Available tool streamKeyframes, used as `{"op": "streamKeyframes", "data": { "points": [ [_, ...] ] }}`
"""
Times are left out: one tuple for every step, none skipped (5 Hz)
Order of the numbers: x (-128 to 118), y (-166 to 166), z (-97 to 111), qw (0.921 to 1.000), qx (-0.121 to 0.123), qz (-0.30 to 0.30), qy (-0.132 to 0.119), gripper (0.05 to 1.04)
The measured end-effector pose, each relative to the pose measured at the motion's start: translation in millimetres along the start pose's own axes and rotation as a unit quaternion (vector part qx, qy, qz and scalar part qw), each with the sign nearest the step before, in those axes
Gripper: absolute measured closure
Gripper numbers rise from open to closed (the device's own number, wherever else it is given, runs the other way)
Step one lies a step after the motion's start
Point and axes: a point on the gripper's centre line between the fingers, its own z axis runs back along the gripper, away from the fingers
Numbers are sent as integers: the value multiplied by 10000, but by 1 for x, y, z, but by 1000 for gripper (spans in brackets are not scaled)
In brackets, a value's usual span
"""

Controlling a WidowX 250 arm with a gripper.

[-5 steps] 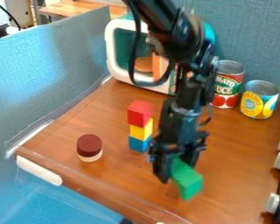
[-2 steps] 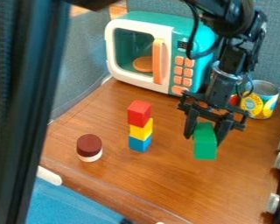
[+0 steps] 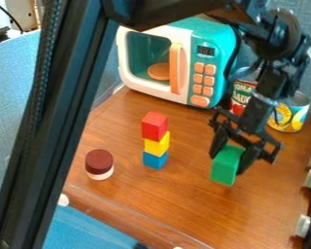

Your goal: Move the green arch to the middle of the table

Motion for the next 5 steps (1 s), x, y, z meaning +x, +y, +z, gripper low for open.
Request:
{"op": "streamKeyframes", "data": {
  "points": [
    [-6, -7, -16, 9994, -161, -50, -293, 456],
    [-10, 3, -18, 9958, -419, 81, -811, 456],
    [-5, 9, -22, 9934, -480, 215, -1023, 456],
    [-3, 16, -25, 9932, -508, 347, -985, 456],
    [6, 16, -27, 9935, -534, 337, -948, 456]
  ]
}}
